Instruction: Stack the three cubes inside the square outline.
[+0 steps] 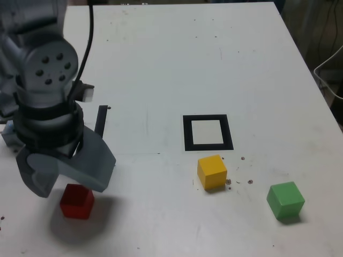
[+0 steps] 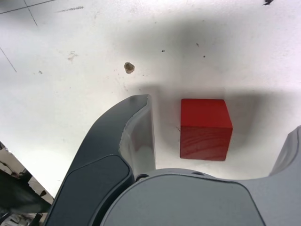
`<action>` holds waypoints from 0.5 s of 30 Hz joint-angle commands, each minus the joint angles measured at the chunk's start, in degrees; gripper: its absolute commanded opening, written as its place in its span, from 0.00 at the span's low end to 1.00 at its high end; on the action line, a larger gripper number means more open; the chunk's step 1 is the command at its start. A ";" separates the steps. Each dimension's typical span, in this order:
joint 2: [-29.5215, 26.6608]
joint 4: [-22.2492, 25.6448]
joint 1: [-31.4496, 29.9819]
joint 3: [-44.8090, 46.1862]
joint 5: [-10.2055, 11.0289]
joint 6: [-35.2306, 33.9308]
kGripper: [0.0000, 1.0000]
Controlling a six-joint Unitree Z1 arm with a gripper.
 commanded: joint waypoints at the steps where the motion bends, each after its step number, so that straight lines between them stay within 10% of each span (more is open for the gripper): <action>1: 0.99 -0.51 -0.07 -0.15 0.03 -0.11 0.95; 15: 4.47 -2.44 -0.32 -1.23 -0.26 -0.56 0.80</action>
